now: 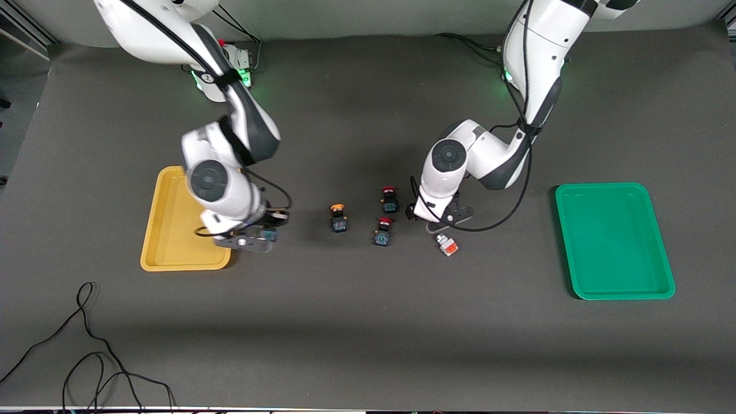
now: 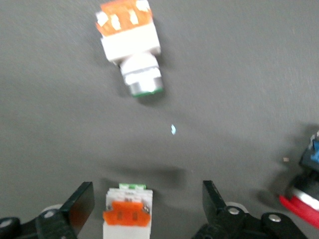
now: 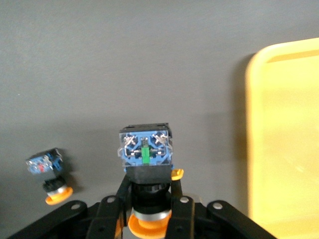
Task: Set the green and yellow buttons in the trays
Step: 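Grasp the blue button with the right gripper while the left gripper grasps white, then place the blue button in the yellow tray while the left gripper places white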
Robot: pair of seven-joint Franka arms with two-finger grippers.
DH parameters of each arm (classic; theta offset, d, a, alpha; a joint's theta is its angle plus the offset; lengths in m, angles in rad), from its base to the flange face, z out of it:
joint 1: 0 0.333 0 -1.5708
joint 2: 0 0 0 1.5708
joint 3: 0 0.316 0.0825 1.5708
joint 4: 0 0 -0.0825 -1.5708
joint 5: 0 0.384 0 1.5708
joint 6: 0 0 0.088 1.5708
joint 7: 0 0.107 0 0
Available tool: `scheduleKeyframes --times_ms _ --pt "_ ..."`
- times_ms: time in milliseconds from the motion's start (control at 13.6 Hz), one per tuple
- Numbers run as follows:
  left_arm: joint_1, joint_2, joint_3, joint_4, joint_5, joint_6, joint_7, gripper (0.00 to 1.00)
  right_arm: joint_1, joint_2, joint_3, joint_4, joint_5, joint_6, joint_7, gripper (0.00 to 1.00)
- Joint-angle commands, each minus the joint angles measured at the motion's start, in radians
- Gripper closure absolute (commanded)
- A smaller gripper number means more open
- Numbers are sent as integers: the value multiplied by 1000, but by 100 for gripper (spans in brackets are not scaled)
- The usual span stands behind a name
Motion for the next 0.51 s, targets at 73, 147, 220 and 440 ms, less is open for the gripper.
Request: scheduleKeyframes --times_ms 73,147,220,440 --pt "-26 -8 13 -14 16 4 63 11 9 -109 -144 -37 -4 -124 -222 100" --pt "-25 -10 12 -25 16 6 81 20 9 -126 -182 -54 -4 -132 -273 100" --pt "-25 -13 12 -35 16 7 84 37 11 -137 -216 -83 -4 -127 -331 100" --pt "-26 -16 12 -46 16 13 92 79 11 -140 -290 -127 -4 -109 -451 100"
